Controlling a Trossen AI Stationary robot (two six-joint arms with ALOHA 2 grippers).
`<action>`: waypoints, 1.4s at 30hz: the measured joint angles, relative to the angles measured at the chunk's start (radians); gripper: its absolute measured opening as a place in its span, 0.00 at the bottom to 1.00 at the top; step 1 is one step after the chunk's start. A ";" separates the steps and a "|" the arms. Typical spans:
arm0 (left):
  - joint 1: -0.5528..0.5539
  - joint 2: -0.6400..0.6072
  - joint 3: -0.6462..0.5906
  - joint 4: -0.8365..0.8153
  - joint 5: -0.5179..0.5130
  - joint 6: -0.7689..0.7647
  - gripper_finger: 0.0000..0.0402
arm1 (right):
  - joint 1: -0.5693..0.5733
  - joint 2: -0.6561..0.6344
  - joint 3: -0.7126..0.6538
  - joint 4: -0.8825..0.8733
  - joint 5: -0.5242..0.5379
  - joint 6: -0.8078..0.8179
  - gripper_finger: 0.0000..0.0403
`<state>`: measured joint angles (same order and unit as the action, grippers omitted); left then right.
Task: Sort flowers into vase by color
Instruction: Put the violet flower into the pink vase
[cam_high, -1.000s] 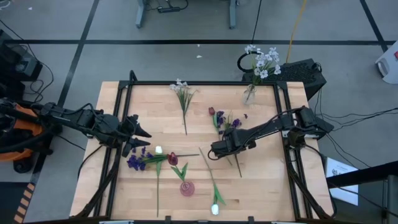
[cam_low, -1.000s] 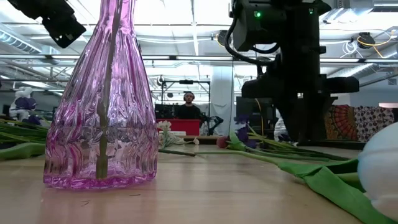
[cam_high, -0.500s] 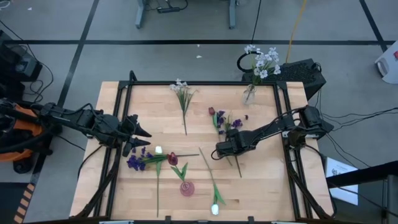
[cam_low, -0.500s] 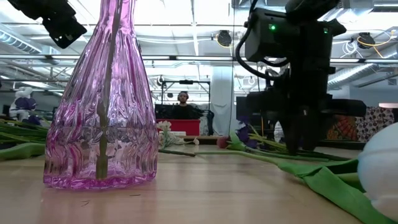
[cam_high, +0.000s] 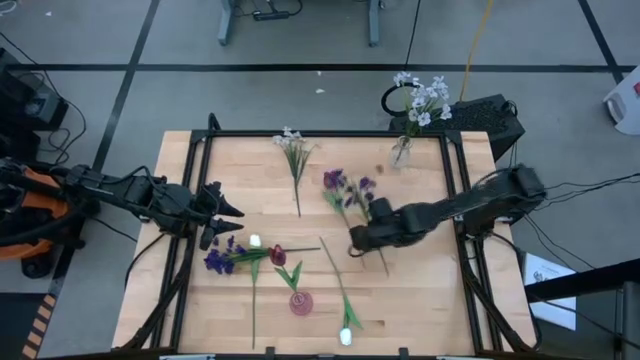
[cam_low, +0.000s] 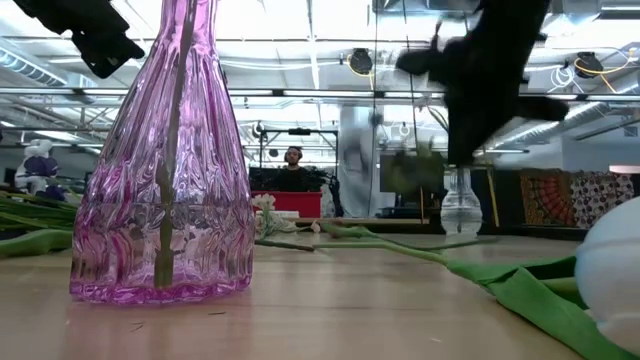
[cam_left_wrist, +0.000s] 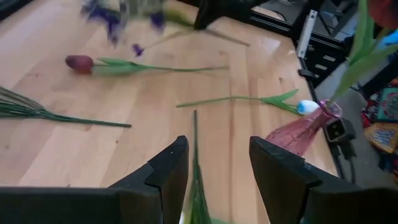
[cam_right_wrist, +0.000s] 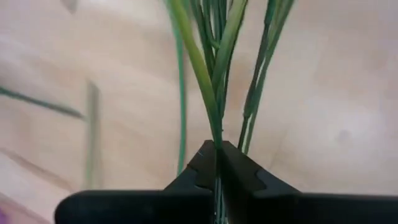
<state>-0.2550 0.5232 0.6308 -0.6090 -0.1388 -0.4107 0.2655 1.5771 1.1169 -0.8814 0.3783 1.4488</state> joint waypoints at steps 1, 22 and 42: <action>0.000 0.000 0.000 0.000 -0.008 0.000 0.44 | 0.025 -0.032 0.008 -0.008 0.067 -0.001 0.01; 0.000 0.000 0.000 0.001 -0.054 0.082 0.44 | 0.319 -0.074 0.033 1.058 0.504 -0.959 0.00; 0.000 0.001 0.000 0.002 -0.054 0.078 0.44 | 0.318 0.370 0.039 2.025 0.352 -1.363 0.00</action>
<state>-0.2550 0.5240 0.6308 -0.6071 -0.1925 -0.3325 0.5839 1.9471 1.1558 1.1432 0.7304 0.0853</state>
